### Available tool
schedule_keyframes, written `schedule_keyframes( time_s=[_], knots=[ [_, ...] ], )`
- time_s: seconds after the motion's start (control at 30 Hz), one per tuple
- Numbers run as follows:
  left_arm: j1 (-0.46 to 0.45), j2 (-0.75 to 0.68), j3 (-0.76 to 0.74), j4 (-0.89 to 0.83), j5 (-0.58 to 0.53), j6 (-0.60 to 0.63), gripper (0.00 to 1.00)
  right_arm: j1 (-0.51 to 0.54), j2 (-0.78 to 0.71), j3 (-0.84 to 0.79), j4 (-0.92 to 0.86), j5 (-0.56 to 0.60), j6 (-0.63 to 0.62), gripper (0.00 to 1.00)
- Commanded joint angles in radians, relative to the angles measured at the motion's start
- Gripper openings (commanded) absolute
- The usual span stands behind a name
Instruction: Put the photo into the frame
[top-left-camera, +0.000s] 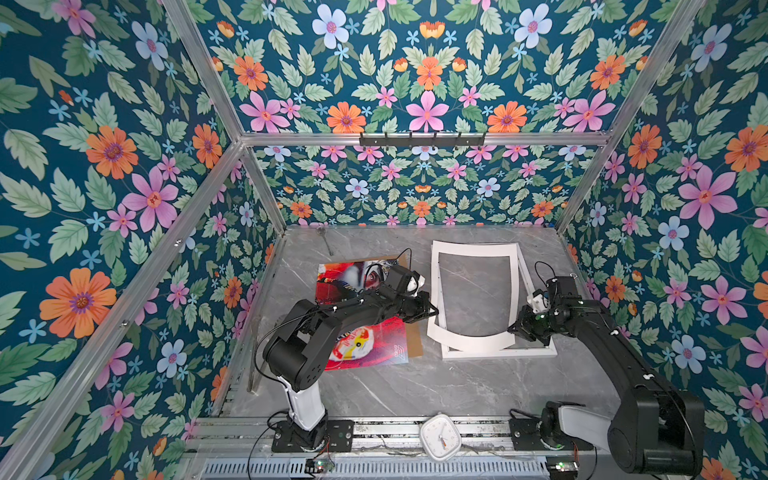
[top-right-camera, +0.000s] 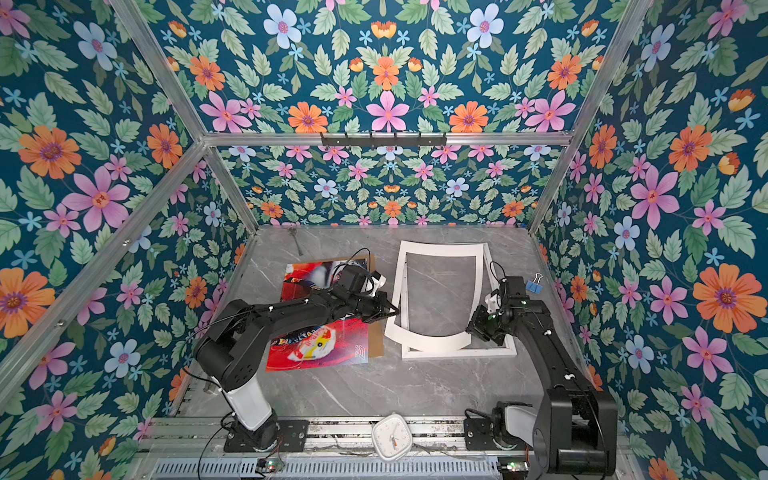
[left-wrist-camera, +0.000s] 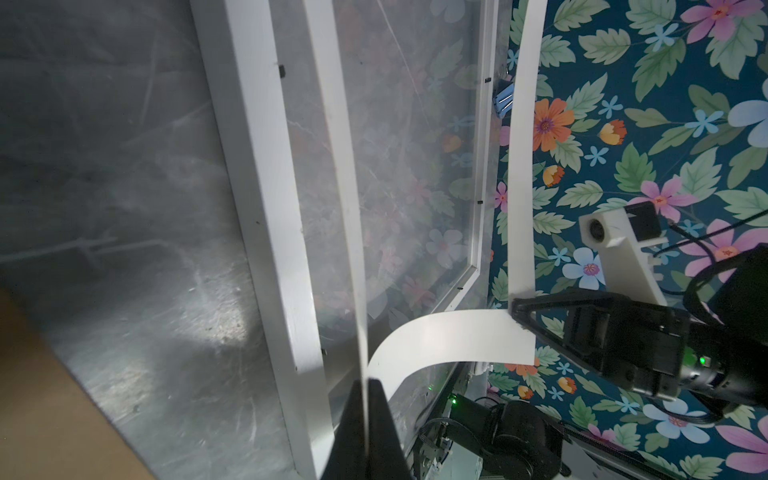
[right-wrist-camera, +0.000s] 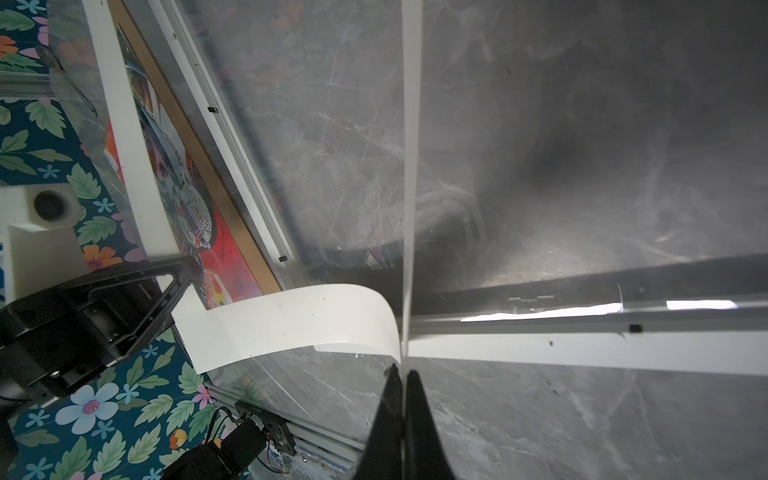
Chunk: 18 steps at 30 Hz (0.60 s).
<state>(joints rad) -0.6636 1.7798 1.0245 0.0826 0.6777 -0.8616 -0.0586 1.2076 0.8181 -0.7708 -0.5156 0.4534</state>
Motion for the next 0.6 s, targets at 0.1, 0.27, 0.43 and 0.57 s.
schedule_keyframes(
  time_s=[0.1,0.27,0.43,0.57],
  knots=[
    [-0.014,0.004,0.014,0.040,-0.002,-0.037,0.00,-0.062,-0.002,-0.025,0.055,-0.023,0.010,0.04],
    [-0.030,0.014,0.022,0.061,-0.013,-0.068,0.00,-0.157,-0.032,-0.086,0.124,-0.123,0.048,0.09],
    [-0.043,0.028,0.020,0.101,-0.024,-0.106,0.00,-0.262,-0.074,-0.164,0.210,-0.227,0.093,0.16],
    [-0.052,0.041,0.029,0.120,-0.027,-0.120,0.00,-0.302,-0.100,-0.193,0.235,-0.256,0.108,0.16]
  ],
)
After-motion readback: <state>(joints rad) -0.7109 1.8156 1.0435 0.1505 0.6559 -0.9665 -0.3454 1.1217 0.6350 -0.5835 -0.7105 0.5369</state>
